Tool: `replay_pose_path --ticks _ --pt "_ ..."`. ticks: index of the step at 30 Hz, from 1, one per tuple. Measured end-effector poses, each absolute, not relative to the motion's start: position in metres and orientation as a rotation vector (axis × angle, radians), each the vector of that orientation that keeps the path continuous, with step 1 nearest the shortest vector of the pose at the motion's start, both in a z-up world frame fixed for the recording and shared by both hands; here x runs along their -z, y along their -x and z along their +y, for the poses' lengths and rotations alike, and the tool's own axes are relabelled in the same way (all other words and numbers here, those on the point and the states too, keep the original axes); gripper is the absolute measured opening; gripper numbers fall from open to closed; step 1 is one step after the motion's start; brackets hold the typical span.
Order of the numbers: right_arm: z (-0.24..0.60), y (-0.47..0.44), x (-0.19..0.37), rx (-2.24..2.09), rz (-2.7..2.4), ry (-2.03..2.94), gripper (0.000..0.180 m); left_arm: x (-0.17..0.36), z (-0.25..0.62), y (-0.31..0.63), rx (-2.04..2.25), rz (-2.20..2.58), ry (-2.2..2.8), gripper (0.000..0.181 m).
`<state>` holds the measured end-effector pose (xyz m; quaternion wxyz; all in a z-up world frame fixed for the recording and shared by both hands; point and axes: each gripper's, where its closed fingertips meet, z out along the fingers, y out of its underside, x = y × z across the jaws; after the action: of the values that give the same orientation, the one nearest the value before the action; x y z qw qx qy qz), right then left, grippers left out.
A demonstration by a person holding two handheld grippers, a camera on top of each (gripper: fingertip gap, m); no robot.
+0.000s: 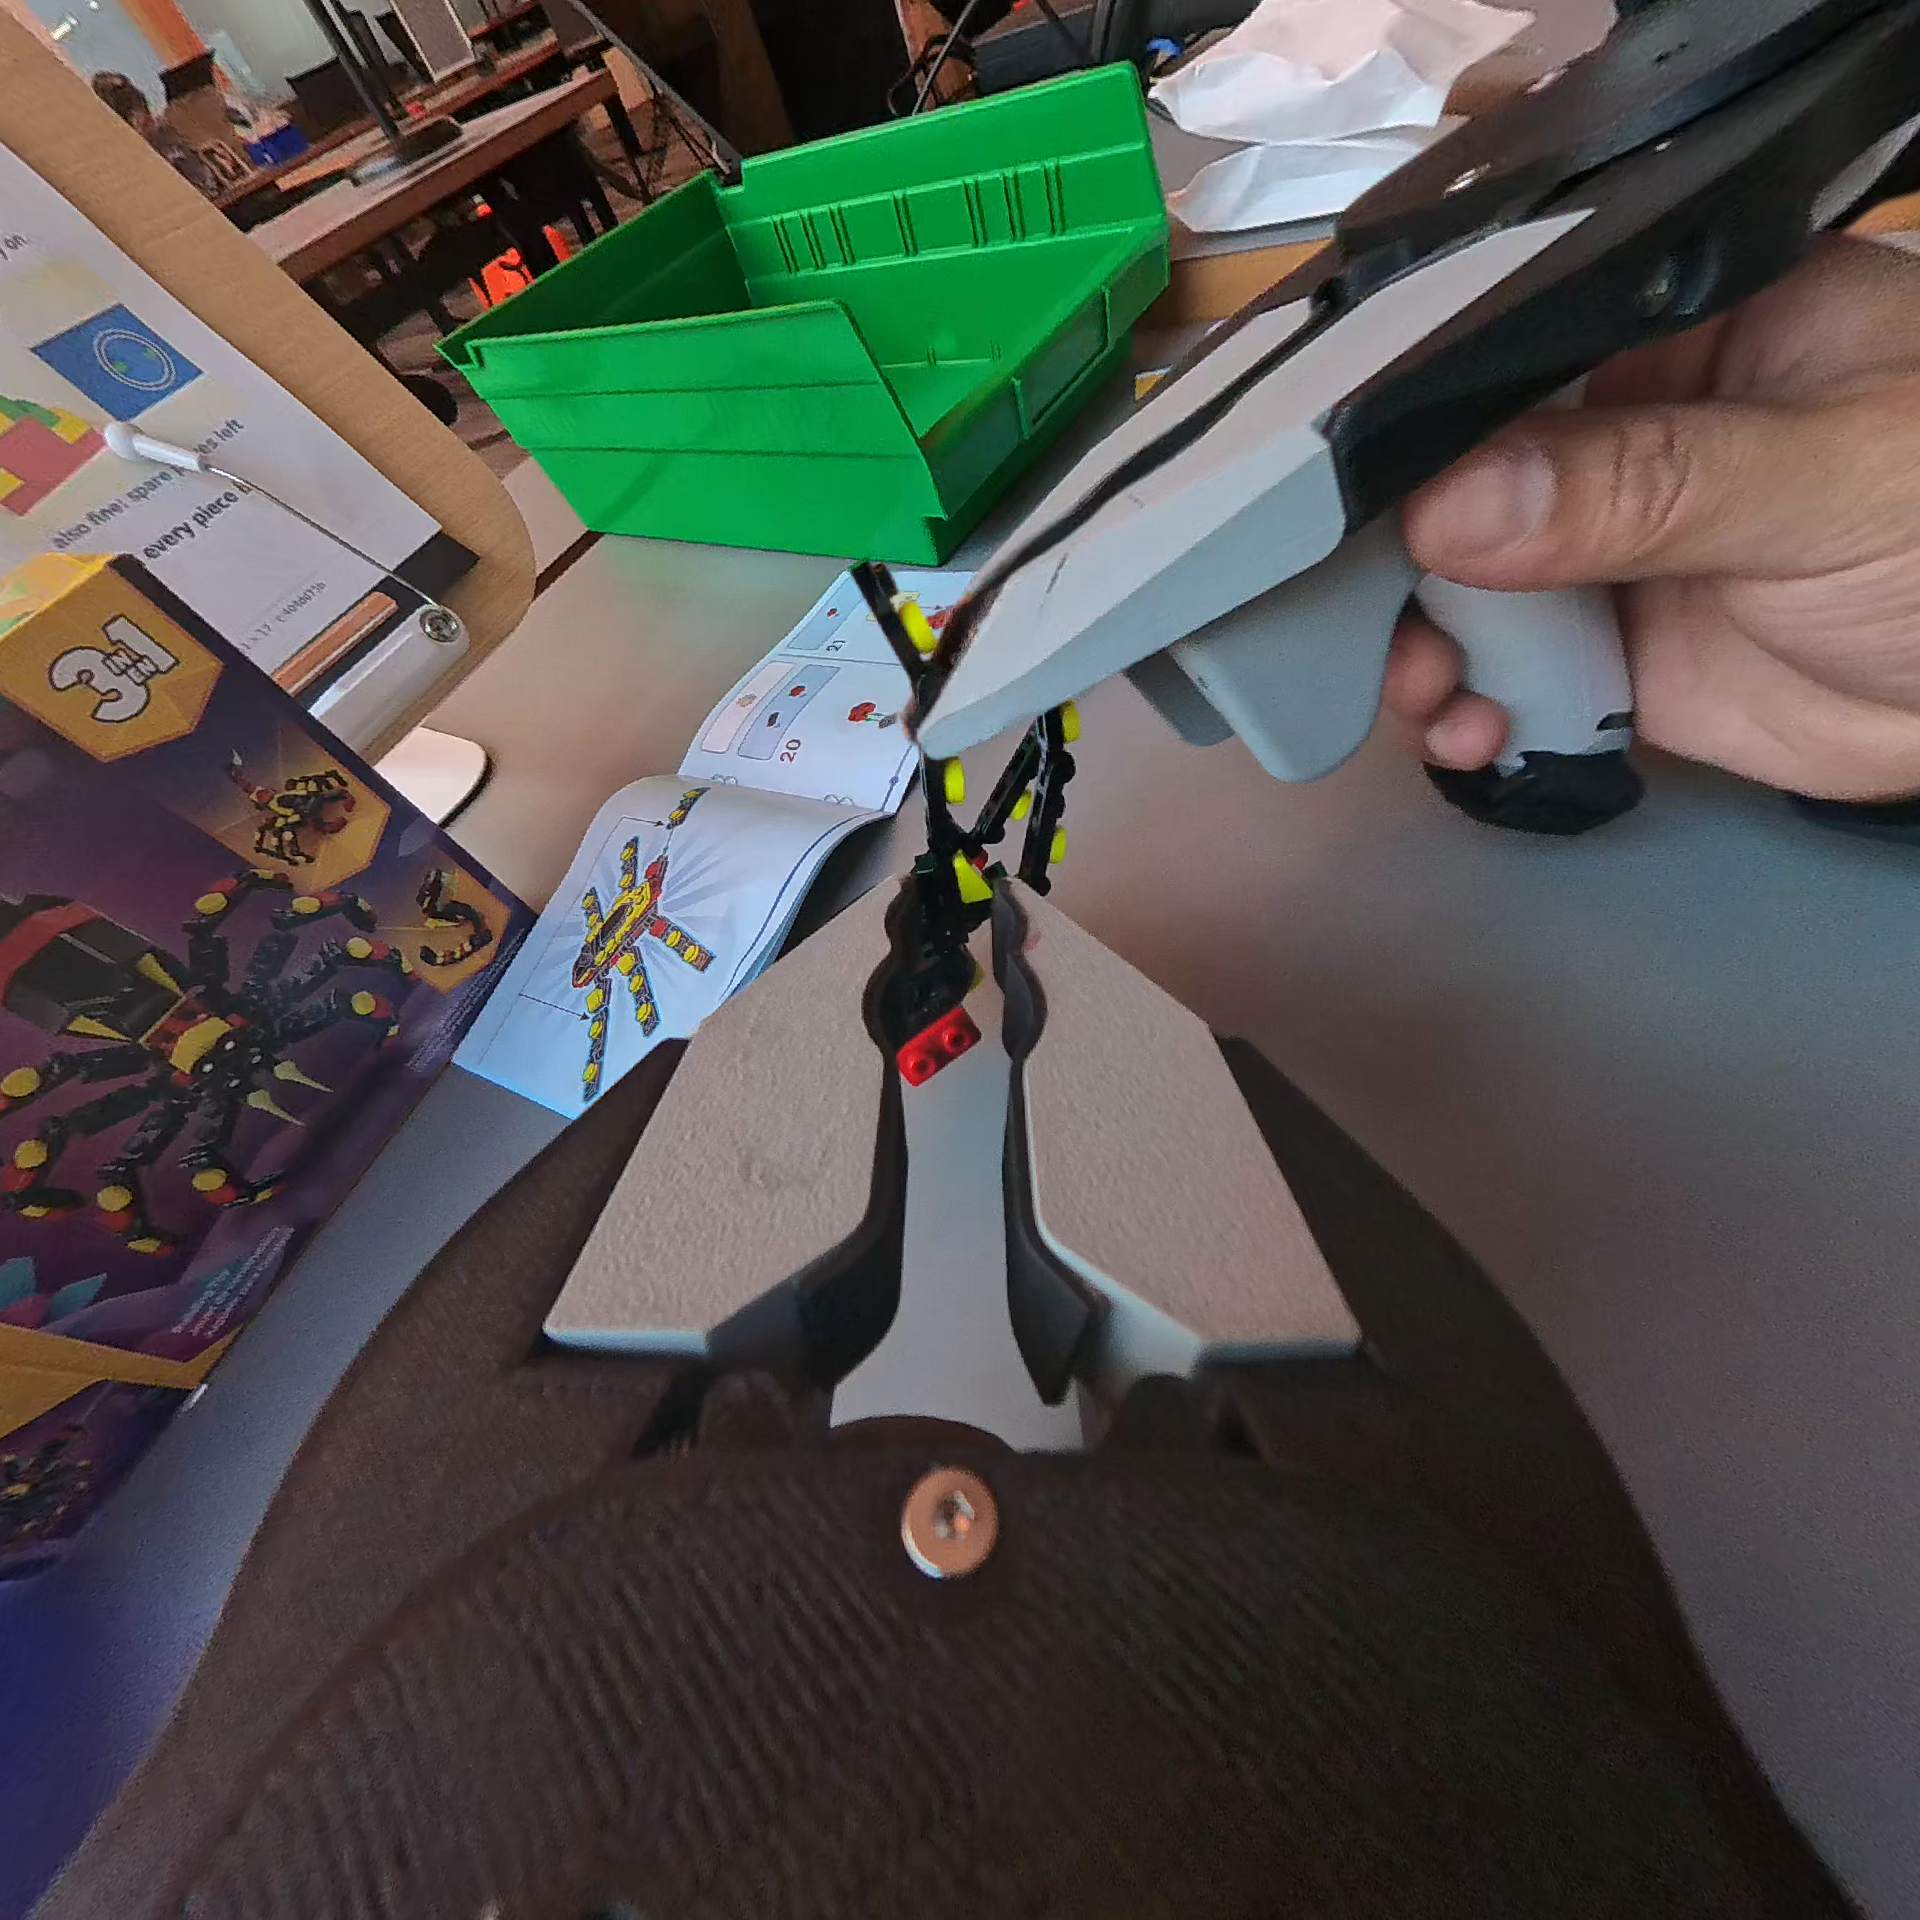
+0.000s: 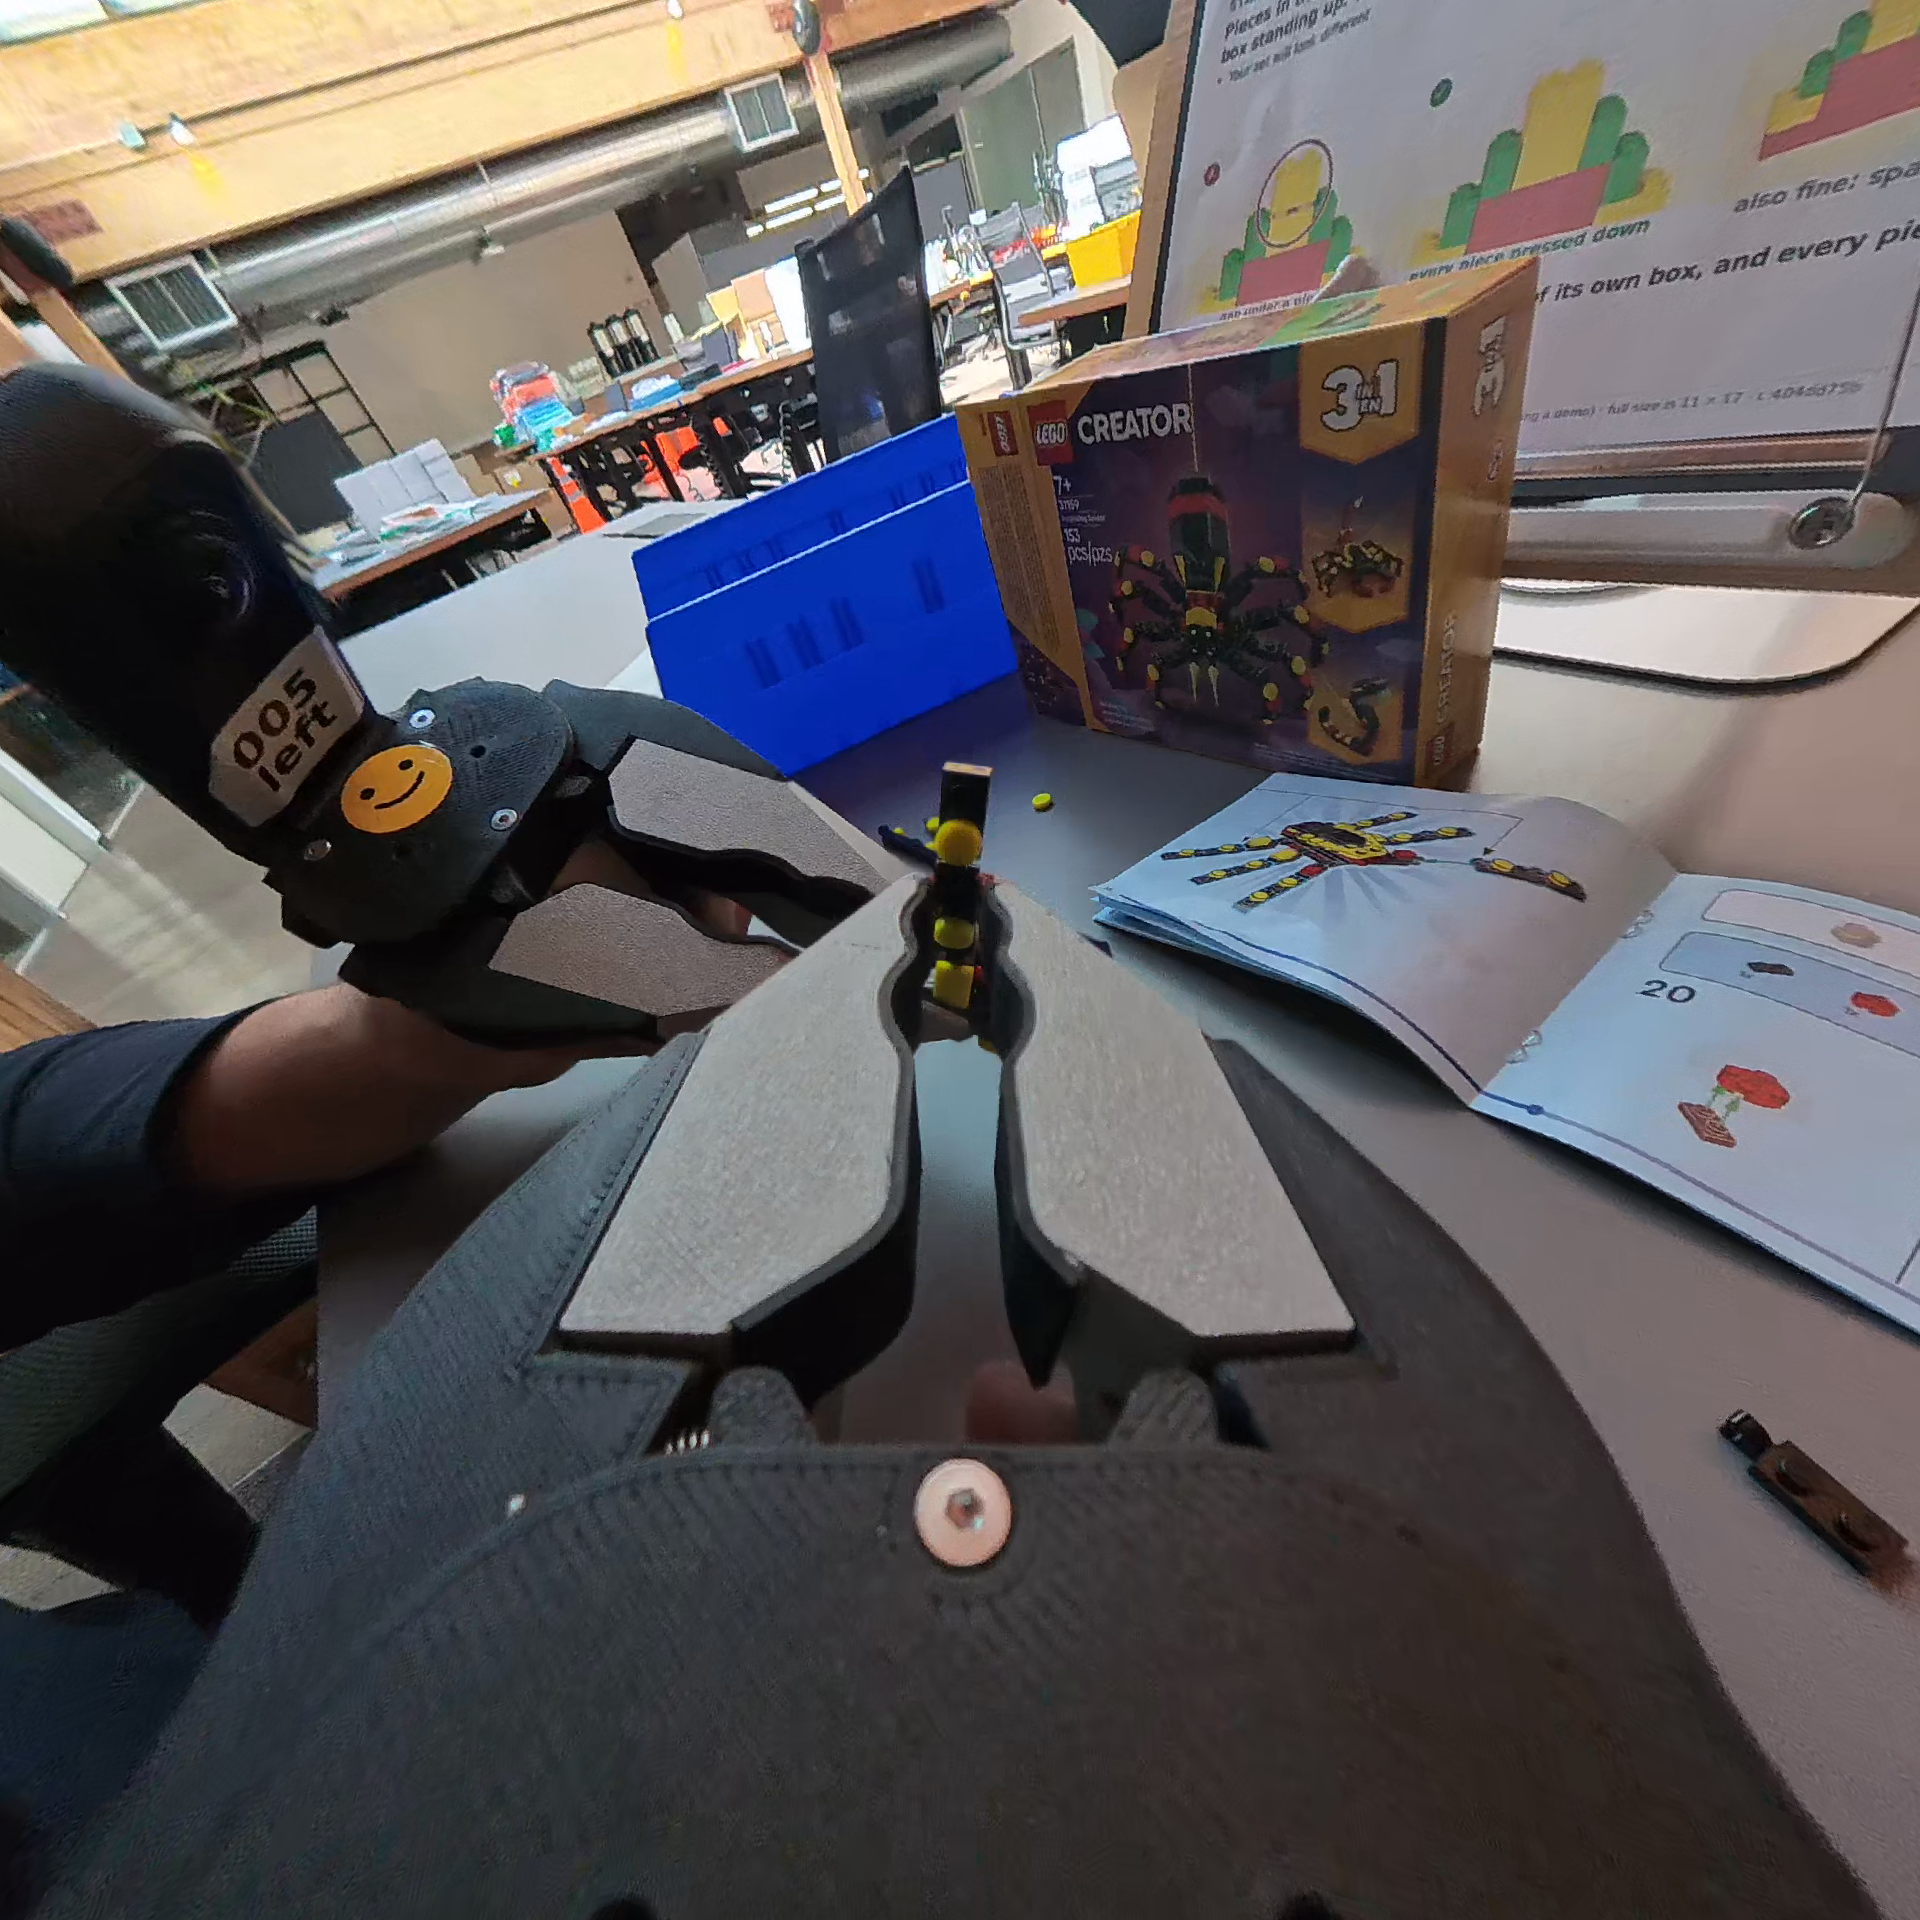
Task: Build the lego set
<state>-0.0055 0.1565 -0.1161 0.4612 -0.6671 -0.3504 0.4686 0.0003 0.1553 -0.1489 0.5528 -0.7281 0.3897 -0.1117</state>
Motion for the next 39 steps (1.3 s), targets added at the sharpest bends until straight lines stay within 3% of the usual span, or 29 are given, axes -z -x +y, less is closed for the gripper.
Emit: replay_pose_path --ticks 1,39 --pt "0.156 0.005 0.117 -1.146 -0.877 1.648 0.004 0.149 0.155 0.000 0.256 0.925 1.719 0.010" --pt "0.151 0.000 0.160 -1.151 -1.265 2.000 0.005 0.176 0.156 -0.001 0.074 1.096 1.739 0.010"
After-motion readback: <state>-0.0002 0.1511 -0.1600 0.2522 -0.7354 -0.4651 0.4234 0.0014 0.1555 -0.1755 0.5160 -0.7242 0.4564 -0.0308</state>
